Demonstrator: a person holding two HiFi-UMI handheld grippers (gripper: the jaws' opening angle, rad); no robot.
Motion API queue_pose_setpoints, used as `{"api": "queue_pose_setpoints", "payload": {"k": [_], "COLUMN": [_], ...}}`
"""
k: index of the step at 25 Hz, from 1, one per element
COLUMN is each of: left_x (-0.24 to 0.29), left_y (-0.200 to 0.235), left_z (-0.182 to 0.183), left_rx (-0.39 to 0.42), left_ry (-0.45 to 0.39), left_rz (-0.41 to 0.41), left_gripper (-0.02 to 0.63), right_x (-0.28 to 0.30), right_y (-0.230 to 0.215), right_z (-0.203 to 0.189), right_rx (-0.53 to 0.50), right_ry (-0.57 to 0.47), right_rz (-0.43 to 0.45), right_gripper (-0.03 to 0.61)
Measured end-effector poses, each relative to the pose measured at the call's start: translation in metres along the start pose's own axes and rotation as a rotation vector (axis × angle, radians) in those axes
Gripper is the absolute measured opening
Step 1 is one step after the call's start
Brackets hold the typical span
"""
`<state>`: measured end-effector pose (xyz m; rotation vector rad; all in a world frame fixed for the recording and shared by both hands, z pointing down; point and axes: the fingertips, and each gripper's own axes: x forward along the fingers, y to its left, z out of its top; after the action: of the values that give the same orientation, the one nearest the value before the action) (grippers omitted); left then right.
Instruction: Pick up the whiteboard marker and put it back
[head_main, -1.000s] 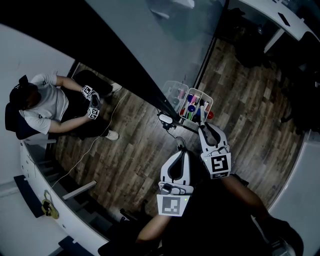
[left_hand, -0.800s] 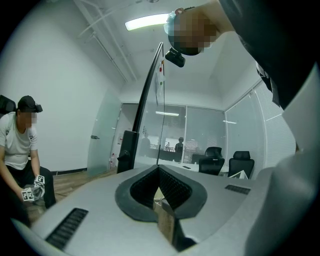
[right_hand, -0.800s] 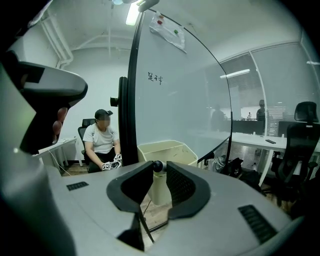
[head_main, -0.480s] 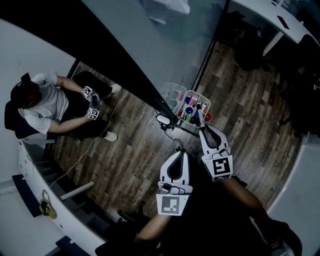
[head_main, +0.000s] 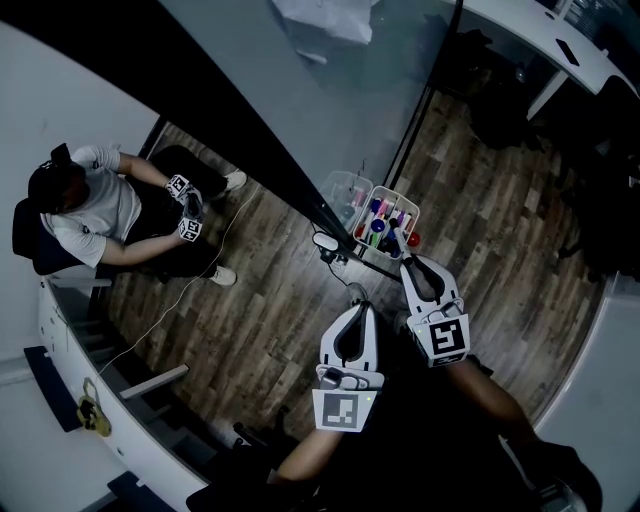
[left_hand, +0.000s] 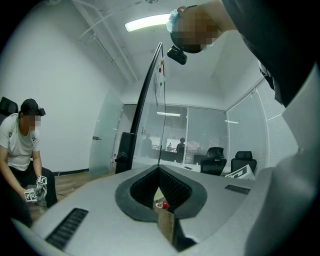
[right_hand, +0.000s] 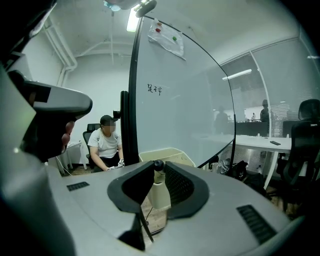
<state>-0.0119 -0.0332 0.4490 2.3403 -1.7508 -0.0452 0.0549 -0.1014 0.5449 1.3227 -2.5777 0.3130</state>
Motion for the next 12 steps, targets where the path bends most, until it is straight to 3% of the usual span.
{"api": "queue_pose_setpoints", "payload": {"k": [12], "left_x": [0.0005], "left_y": [-0.0009], "left_z": [0.0009], "left_rx": [-0.001], "left_ry": [-0.004], "left_rz": [0.0], "left_gripper": [0.002], "right_x": [-0.0075], "right_y": [0.0013], "right_z": [0.0071], "right_rx": [-0.012], "right_ry": [-0.034], "right_rz": [0.013], "right_gripper": [0.078]}}
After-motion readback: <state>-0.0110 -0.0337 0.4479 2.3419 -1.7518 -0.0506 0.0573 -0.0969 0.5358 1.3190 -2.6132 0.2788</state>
